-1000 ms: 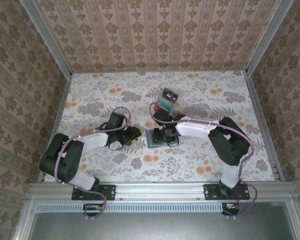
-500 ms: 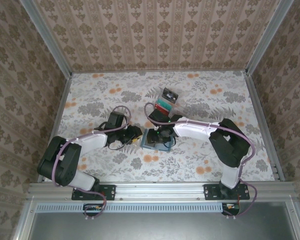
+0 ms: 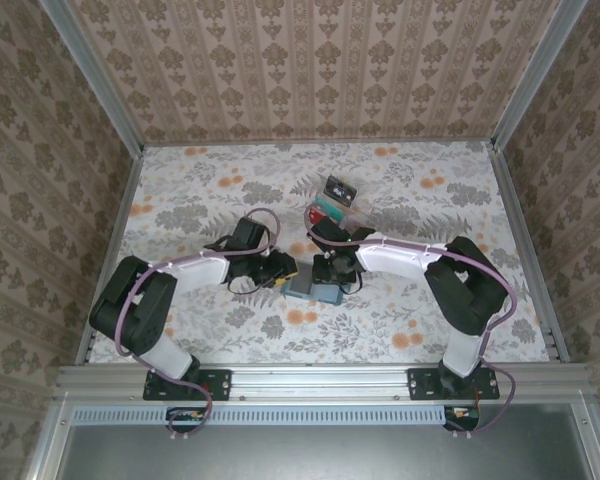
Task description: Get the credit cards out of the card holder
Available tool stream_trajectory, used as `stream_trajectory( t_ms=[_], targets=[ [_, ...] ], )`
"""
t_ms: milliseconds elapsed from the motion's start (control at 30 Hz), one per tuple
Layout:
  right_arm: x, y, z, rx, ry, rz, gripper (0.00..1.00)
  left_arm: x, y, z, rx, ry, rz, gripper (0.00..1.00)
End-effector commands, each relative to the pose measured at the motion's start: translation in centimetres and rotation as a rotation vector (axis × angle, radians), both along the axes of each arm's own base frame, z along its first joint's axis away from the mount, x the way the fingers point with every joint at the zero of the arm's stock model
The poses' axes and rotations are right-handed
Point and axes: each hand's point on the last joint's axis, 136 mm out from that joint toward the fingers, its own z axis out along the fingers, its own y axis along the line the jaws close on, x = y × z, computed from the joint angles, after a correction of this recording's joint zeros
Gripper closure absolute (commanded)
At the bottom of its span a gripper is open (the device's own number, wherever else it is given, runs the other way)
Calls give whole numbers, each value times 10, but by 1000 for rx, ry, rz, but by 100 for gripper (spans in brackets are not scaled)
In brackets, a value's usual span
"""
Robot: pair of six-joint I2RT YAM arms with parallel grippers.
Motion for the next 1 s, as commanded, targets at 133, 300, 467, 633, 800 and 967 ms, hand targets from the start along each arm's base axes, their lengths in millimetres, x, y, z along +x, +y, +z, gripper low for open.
stream_trajectory(
  t_ms=[133,300,467,633,800,967],
  targets=[
    [-3,-18,-27,-78,50,-27,66,1,-8,1,19,0,-30,66],
    [-5,-24,-36,-93,65,-34,67,1,3,-2,89,6,-12,66],
    [-4,-27,-41,-101,74,-41,67,-2,-1,-10,96,30,-34,66],
    [-5,-28,-42,-101,77,-42,67,-2,-13,-6,53,18,-63,67],
    [-5,-28,-43,-100,77,-45,67,-2,-17,0,35,3,-79,69],
    [-5,-28,-44,-98,76,-46,68,-3,-21,1,15,4,-89,68]
  ],
)
